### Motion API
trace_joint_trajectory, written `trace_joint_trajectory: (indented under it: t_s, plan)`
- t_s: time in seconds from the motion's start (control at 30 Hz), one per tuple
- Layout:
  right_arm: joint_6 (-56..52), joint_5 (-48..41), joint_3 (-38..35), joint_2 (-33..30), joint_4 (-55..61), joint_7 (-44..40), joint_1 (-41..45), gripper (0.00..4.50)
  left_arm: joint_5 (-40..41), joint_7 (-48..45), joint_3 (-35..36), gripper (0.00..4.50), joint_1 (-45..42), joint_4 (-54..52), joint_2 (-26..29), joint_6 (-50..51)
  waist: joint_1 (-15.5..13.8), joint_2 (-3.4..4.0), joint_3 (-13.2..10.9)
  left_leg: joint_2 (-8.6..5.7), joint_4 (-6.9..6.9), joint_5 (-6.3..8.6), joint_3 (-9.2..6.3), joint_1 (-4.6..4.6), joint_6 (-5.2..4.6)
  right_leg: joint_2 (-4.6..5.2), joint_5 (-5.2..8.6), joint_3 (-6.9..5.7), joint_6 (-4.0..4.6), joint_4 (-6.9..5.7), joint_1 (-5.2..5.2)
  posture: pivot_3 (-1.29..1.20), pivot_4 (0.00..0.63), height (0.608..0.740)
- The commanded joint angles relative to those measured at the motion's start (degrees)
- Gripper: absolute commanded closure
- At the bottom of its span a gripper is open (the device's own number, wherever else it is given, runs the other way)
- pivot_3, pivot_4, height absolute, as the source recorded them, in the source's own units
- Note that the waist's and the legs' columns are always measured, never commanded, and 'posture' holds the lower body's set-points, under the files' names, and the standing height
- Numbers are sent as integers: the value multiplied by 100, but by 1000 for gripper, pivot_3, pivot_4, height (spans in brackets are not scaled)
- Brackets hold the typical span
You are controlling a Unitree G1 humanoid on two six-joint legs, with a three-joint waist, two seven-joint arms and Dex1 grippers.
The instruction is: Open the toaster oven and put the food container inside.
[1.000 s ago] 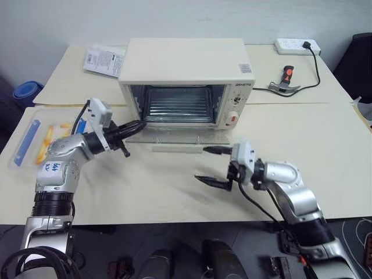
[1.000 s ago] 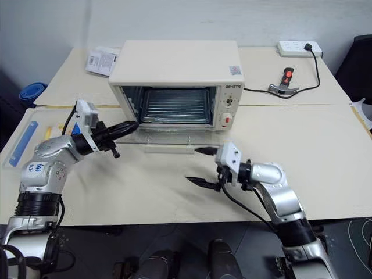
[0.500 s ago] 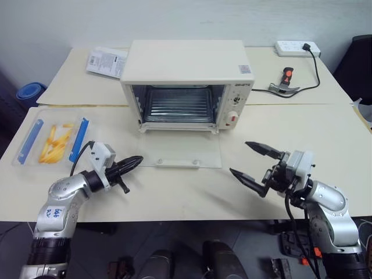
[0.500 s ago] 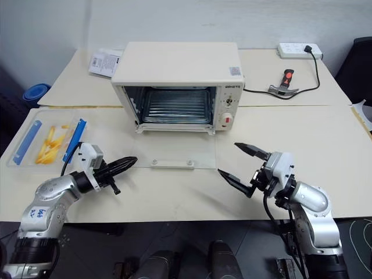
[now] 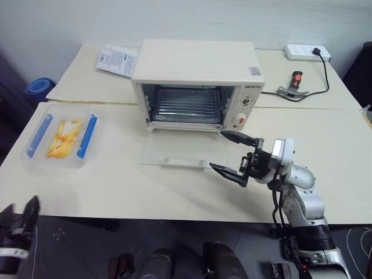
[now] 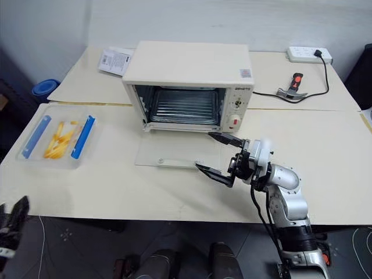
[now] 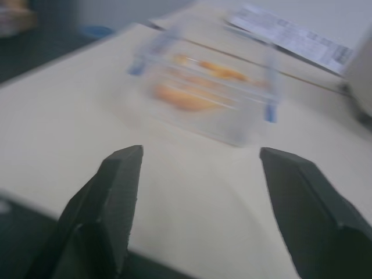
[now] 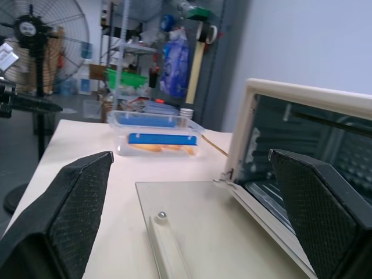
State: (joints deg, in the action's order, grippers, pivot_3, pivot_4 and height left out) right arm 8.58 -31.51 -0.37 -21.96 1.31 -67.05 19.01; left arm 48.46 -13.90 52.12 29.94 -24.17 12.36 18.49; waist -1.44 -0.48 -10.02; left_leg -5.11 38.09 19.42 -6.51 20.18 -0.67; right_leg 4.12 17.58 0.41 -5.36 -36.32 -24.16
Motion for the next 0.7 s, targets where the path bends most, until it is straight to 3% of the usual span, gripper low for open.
trace_joint_trajectory:
  t_s: [0.03, 0.1, 0.2, 0.4, 0.5, 0.7]
  plan:
    - [219, -41, 17, 19, -118, -324, 195, 0, 659, 1144, 239, 41, 28, -505, 140, 593, -9, -1, 0, 0, 0, 0, -3, 0, 0, 0, 0, -1, 0, 1, 2, 0, 150, 740]
    - [186, -61, 76, -6, -159, -495, 238, 0, 1198, 1596, 205, 41, -237, -642, 394, 895, -13, -4, 2, -2, 0, 1, -6, -1, -2, 0, -2, 0, -4, 0, 3, 0, 150, 740]
    - [228, -8, 104, 37, -199, -545, 297, 0, 2127, 2734, 111, 41, -928, -462, 1312, 1702, -15, -6, 3, -1, 0, 3, -16, -1, 2, -1, -3, -8, -3, -9, 0, 0, 150, 740]
    - [244, 98, 171, 78, -220, -437, 342, 0, 3036, 4337, -32, 41, -2212, 843, 2596, 2707, 114, 1, 6, -3, -3, -1, 2, -1, 12, -5, -3, 7, 2, -44, -27, 0, 150, 740]
    - [271, 148, 167, 103, -203, -354, 317, 0, 3368, 5011, -279, 41, -2712, 1413, 2877, 3116, 157, 0, 5, -1, -9, 1, 3, 0, 13, -5, -1, 7, 4, -49, -37, 0, 150, 740]
    - [343, 233, 98, 133, -101, -107, 272, 0, 3836, 5852, -577, 41, -3592, 1786, 2862, 3228, 140, -4, 7, -4, 4, 1, 2, 3, 14, -4, -1, 6, 4, -55, -35, 0, 150, 740]
